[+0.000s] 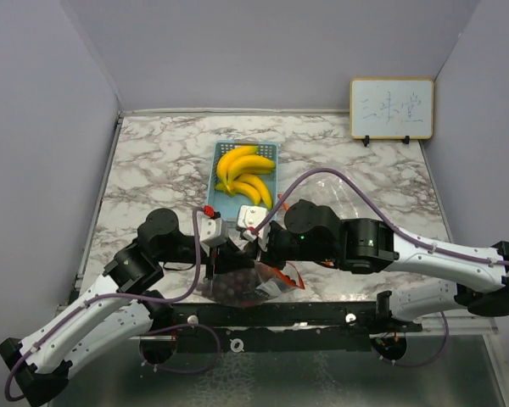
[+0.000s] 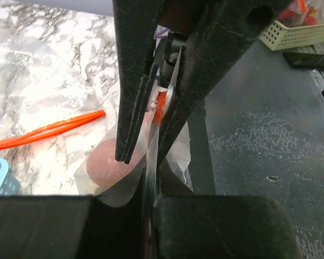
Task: Place the food in the zip-top bag and seal the zipper
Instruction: Zip the zipper food storage bag.
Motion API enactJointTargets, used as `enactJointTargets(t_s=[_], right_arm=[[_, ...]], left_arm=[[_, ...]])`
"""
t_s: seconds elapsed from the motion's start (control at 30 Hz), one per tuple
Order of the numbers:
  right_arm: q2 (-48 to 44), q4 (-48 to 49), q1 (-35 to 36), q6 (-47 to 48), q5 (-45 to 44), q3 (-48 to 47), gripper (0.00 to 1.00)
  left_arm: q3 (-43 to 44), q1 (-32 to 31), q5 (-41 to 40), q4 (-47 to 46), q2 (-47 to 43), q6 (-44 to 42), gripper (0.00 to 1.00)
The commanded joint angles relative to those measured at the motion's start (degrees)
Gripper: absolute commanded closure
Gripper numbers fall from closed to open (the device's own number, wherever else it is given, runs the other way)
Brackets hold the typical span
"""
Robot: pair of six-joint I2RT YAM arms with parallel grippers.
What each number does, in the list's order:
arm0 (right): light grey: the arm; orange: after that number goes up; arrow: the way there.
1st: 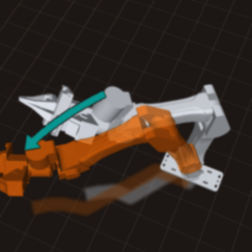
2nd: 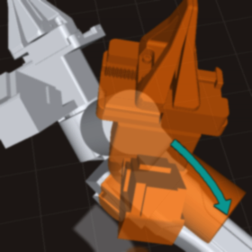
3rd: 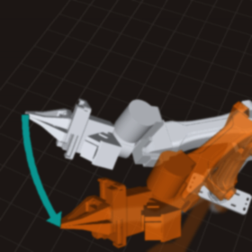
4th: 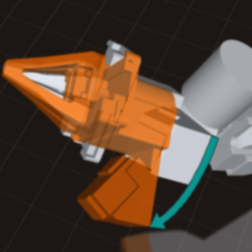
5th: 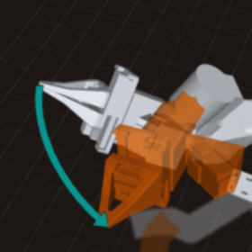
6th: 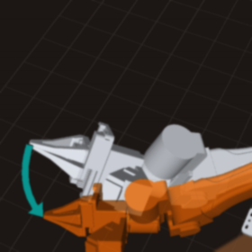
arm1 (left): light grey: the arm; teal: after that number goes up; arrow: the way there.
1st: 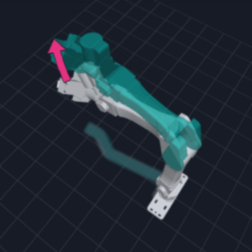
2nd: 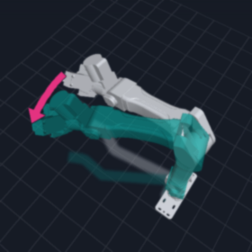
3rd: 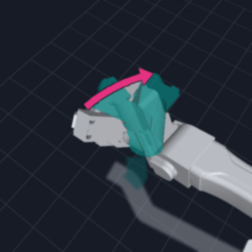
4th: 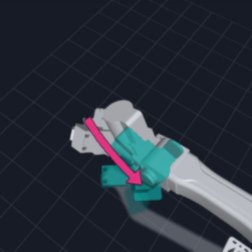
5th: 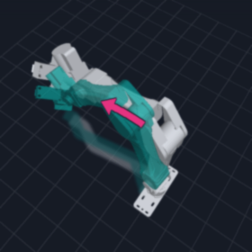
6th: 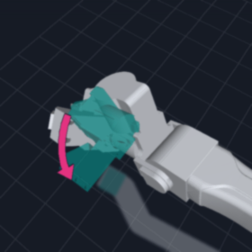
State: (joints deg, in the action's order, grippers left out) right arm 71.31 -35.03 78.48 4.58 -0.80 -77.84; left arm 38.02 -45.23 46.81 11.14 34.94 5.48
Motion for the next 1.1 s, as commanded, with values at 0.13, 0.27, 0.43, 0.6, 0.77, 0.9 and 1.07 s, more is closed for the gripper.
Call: enactJointTargets(t_s=[0.13,0.27,0.43,0.6,0.77,0.9,1.07], right_arm=[[-4.11,5.95,0.75,-1.17,-3.54,-1.77,0.46],[-6.27,5.2,0.71,-1.02,0.49,-2.69,0.32],[-9.54,5.97,0.71,-0.29,-0.22,-0.9,0.28],[-9.87,7.87,0.76,1.31,-0.05,1.85,0.27],[-7.85,9.59,0.38,3.12,-2.52,2.24,0.24],[-5.35,9.41,-1.66,3.33,1.43,1.39,0.26],[-4.51,9.61,-5.42,2.64,6.5,1.32,0.34]], left_arm=[[1.99,0.02,-10.47,1.1,-0.47,-1.26,1.0],[0.86,0.04,-12.99,-1.34,-2.76,-0.45,1.0],[0.75,0.05,-12.79,-1.46,-3.15,-0.39,1.0],[0.81,-0.01,-11.72,-1.96,-3.3,-0.05,1.0],[1.28,0.05,-9.92,-2.47,-3.93,0.47,1.0],[1.61,0.06,-9.63,-2.35,-5.16,0.68,1.0],[1.6,0.05,-9.48,-1.73,-5.84,0.72,1.0]])
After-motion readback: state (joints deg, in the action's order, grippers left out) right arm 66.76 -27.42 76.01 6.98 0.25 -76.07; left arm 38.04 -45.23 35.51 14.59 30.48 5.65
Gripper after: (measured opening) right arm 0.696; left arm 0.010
